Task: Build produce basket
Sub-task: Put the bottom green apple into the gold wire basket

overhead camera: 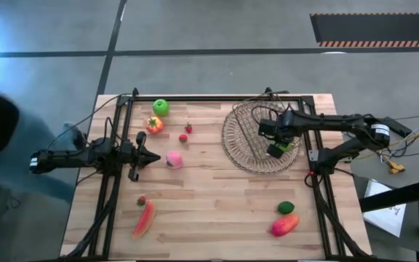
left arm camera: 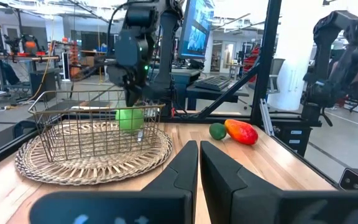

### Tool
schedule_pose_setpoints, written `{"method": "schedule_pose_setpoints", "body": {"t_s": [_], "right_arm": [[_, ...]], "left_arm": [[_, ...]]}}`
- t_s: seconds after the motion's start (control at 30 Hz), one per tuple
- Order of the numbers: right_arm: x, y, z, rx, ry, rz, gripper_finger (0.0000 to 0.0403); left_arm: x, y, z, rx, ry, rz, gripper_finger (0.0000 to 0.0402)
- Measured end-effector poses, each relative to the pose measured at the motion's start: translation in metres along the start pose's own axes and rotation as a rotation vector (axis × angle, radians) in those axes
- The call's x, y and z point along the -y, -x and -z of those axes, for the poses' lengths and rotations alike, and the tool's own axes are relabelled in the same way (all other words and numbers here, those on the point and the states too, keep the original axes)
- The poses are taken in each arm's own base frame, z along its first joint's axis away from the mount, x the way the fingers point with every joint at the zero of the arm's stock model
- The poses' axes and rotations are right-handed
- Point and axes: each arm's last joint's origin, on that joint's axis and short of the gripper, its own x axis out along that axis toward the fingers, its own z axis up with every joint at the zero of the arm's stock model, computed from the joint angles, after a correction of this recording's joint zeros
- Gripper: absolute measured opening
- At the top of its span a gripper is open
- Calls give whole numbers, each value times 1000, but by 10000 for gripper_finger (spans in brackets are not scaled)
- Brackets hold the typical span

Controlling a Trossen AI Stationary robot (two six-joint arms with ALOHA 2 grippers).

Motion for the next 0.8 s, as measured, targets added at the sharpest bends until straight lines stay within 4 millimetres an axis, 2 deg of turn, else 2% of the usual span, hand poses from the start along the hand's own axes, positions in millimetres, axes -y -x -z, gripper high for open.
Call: {"method": "schedule_pose_setpoints", "body": {"t_s": [0.13, 0.47, 0.8], "right_arm": [[-2, -7, 0, 14, 12, -12, 9], [-3, -4, -4, 33, 7, -25, 16], [2, 4, -1, 74, 20, 2, 127]], "left_arm": [[0, 0, 0, 0, 0, 0, 2], [0, 0, 0, 0, 0, 0, 2], [0, 0, 0, 0, 0, 0, 2]]}}
